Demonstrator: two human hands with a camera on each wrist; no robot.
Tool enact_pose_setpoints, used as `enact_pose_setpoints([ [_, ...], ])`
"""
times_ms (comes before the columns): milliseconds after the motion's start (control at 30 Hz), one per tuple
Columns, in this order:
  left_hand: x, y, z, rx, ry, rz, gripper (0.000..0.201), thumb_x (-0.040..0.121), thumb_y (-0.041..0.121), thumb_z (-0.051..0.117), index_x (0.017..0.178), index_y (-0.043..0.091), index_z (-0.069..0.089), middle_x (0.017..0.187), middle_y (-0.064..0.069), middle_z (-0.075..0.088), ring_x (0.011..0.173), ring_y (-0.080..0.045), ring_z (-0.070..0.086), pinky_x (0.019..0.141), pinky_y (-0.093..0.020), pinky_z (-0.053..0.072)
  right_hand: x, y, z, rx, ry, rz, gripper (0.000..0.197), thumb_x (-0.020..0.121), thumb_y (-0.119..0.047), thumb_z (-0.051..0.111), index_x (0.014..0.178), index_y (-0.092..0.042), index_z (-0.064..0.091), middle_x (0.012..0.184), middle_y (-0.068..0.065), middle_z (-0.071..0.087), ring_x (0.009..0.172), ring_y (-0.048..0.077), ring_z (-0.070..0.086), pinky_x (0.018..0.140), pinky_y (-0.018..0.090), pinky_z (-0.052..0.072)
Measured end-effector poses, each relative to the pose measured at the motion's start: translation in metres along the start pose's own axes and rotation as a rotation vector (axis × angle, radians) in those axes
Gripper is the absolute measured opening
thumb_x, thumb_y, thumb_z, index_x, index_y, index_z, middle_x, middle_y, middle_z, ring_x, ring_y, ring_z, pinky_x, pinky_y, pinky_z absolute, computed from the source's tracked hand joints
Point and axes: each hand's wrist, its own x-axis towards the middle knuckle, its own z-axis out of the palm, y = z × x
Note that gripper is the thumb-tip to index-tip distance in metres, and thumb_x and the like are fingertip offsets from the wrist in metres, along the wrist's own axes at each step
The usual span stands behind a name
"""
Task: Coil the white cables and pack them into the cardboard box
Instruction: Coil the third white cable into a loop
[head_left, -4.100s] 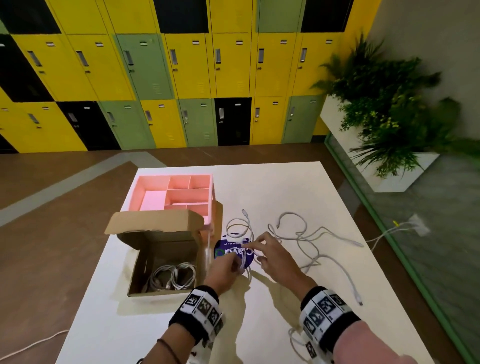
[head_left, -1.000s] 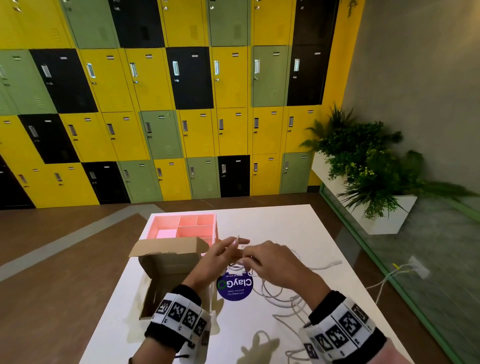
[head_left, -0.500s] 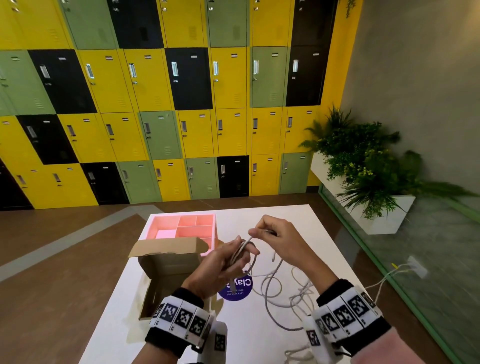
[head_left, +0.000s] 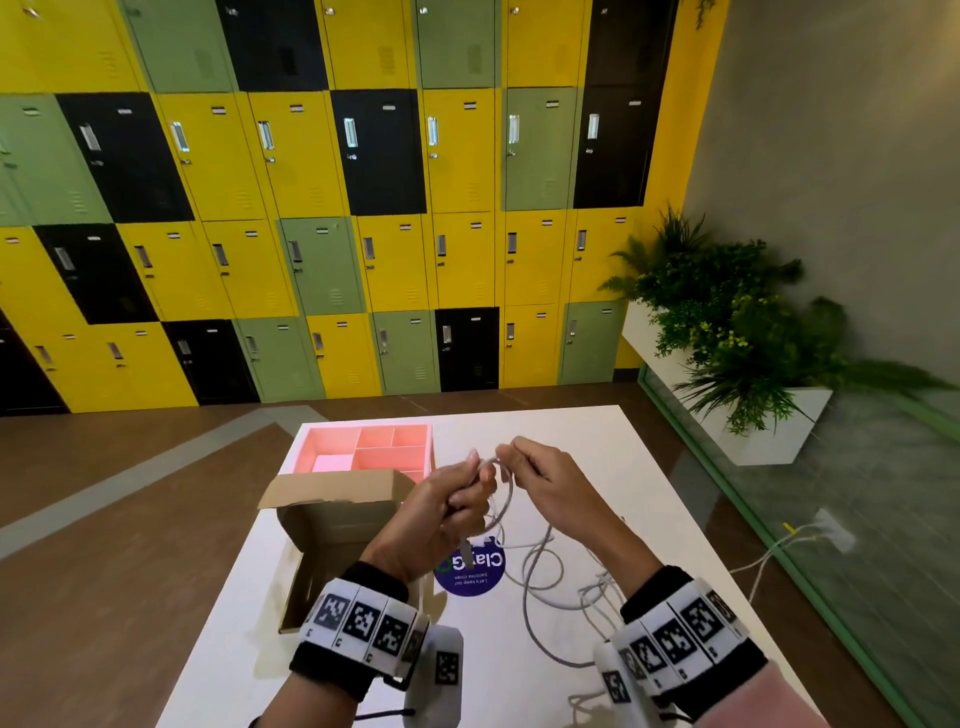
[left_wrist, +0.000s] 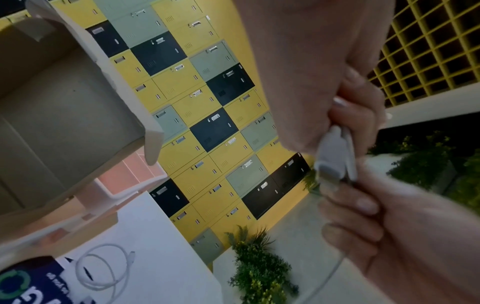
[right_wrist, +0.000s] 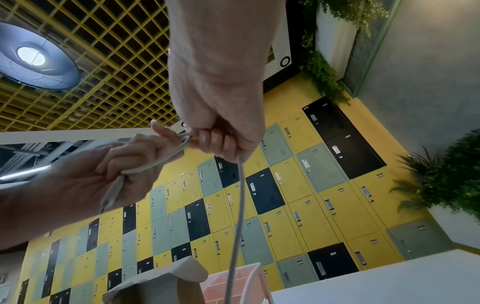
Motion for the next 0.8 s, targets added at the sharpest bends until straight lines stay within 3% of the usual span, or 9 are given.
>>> enact_pose_setpoints([
  [133,0.004,0.014,0.000,-0.080,-0.005,0.162,0.039,0.104,0.025,0.026,0.106,0.001,0.057,0.052,0.009,0.036,0.037,0.001,0.030,0.038,-0.013,0.026,-0.001,0.008,0.005,0.082,0.057,0.076,0.033,0.102,-0.037,0.035,0.088,-0.012,0.052,0.062,-0.006,0.041,0.050,0.003,0.036,0.051,0.015,0.028],
  [267,0.004,0.022,0.003,0.003,0.065,0.237,0.047,0.103,0.024,0.026,0.130,-0.007,0.048,0.049,0.006,0.034,0.038,-0.001,0.027,0.040,-0.015,0.022,-0.004,0.017,0.020,0.019,0.020,0.282,0.029,0.103,-0.026,0.031,0.087,-0.018,0.053,0.063,-0.006,0.044,0.053,0.007,0.038,0.048,0.020,0.027],
  [333,0.005,0.022,0.002,0.041,0.098,0.258,0.047,0.103,0.026,0.028,0.132,-0.006,0.048,0.049,0.006,0.035,0.040,-0.002,0.027,0.040,-0.015,0.024,-0.007,0.019,0.028,-0.102,-0.085,0.302,0.027,0.102,-0.019,0.031,0.091,-0.019,0.055,0.085,-0.001,0.060,0.069,0.012,0.050,0.052,0.018,0.035],
  [400,0.004,0.021,0.001,0.106,0.113,0.262,0.046,0.102,0.026,0.029,0.125,-0.008,0.049,0.052,0.003,0.037,0.040,-0.002,0.032,0.043,-0.012,0.034,-0.011,0.018,0.034,-0.176,-0.204,0.292,0.025,0.102,-0.025,0.035,0.100,-0.020,0.059,0.110,0.004,0.064,0.085,0.016,0.058,0.058,0.017,0.044],
  [500,0.002,0.017,-0.004,0.217,0.140,0.229,0.041,0.102,0.025,0.027,0.115,-0.006,0.050,0.050,0.001,0.044,0.042,-0.004,0.043,0.060,-0.012,0.046,-0.015,0.011,0.037,-0.311,-0.318,0.247,0.024,0.099,-0.026,0.041,0.112,-0.018,0.059,0.119,0.007,0.063,0.101,0.023,0.062,0.077,0.032,0.057],
  [567,0.002,0.015,-0.008,0.205,0.146,0.219,0.045,0.100,0.025,0.030,0.130,-0.004,0.045,0.059,-0.001,0.059,0.047,-0.007,0.054,0.055,-0.017,0.051,-0.016,0.001,0.035,-0.380,-0.352,0.187,0.024,0.099,-0.024,0.043,0.116,-0.016,0.058,0.120,0.009,0.063,0.105,0.026,0.062,0.080,0.033,0.054],
  [667,0.004,0.013,-0.009,0.182,0.203,0.206,0.048,0.093,0.028,0.039,0.134,0.003,0.044,0.085,-0.010,0.072,0.065,-0.014,0.070,0.053,-0.022,0.057,-0.017,-0.011,0.030,-0.457,-0.404,0.137,0.027,0.099,-0.027,0.045,0.120,-0.014,0.056,0.122,0.009,0.061,0.108,0.026,0.060,0.083,0.033,0.053],
  [733,0.006,0.011,-0.009,0.223,0.234,0.213,0.043,0.097,0.026,0.036,0.135,0.007,0.044,0.098,-0.013,0.073,0.080,-0.017,0.073,0.061,-0.023,0.058,-0.017,-0.018,0.026,-0.494,-0.444,0.120,0.029,0.099,-0.028,0.046,0.123,-0.013,0.054,0.125,0.010,0.060,0.111,0.025,0.059,0.088,0.034,0.054],
  [800,0.008,0.010,-0.012,0.313,0.279,0.216,0.040,0.101,0.026,0.032,0.138,0.011,0.041,0.106,-0.012,0.072,0.092,-0.020,0.071,0.072,-0.023,0.057,-0.019,-0.025,0.023,-0.504,-0.474,0.092,0.030,0.101,-0.030,0.042,0.123,-0.013,0.055,0.124,0.010,0.060,0.112,0.025,0.059,0.082,0.030,0.052],
])
